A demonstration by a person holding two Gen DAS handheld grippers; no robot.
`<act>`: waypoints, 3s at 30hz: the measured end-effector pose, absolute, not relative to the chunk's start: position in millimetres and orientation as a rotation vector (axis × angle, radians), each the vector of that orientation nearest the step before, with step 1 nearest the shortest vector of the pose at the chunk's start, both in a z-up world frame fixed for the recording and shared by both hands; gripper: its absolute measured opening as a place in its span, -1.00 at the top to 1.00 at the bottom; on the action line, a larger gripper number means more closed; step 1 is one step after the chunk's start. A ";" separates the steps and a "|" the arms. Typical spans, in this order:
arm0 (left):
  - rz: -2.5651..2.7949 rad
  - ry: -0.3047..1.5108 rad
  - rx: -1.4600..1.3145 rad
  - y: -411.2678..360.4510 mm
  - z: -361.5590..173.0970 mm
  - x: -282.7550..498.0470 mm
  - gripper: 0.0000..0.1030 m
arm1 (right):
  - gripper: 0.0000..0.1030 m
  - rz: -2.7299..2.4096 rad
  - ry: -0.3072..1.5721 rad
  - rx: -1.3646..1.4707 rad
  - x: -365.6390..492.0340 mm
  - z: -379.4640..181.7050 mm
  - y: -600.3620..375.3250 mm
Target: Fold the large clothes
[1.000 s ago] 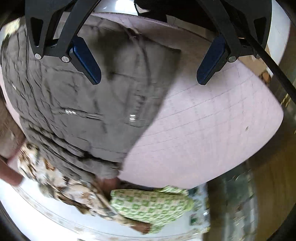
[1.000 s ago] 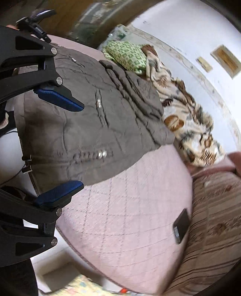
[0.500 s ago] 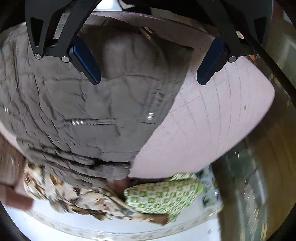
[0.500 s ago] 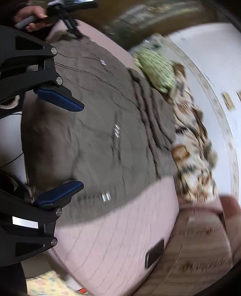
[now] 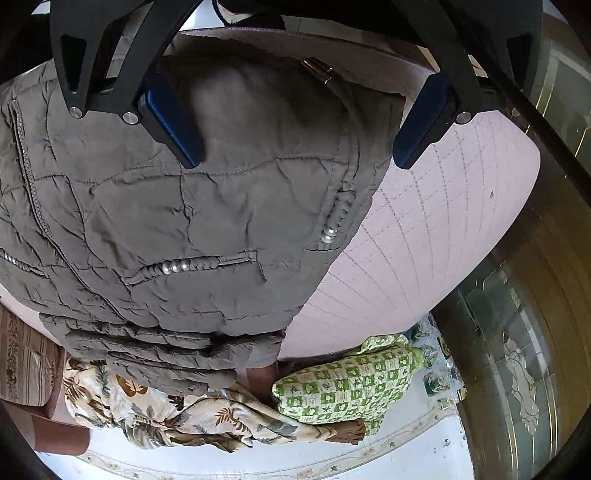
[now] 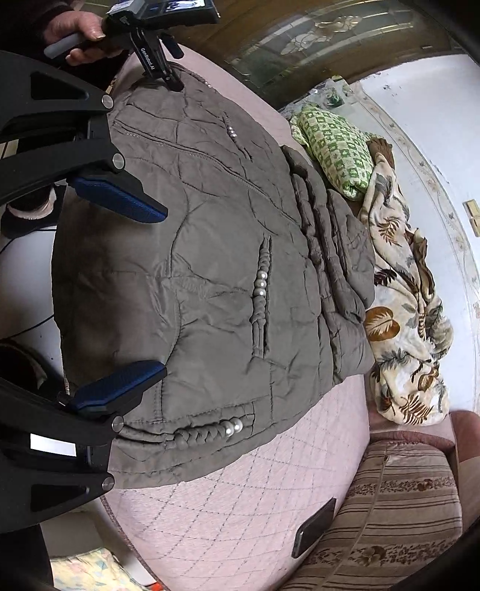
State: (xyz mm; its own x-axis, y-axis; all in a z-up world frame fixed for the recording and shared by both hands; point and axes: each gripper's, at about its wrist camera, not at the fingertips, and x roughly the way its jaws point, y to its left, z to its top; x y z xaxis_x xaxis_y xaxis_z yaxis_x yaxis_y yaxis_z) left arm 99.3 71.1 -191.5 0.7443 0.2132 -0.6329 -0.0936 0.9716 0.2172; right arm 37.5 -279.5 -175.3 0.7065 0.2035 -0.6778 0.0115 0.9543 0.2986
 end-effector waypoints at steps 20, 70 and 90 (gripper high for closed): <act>0.164 0.708 0.077 89.3 -184.8 99.6 -1.00 | -0.57 0.018 0.731 0.417 32.9 -170.5 -312.1; -0.143 0.833 -0.421 123.3 -211.4 104.4 -0.85 | 0.13 0.193 0.741 0.849 40.3 -210.9 -352.3; -0.059 0.803 -0.195 90.7 -215.2 111.0 -0.91 | 0.25 0.158 0.803 0.766 63.2 -225.1 -341.0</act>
State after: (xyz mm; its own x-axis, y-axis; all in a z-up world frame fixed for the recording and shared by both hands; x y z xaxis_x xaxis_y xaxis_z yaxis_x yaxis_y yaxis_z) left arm 111.0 90.7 -215.2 0.6939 -0.1260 -0.7090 -0.0215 0.9805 -0.1953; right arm 63.2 -341.0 -225.1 0.6985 0.4038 -0.5908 0.1496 0.7249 0.6724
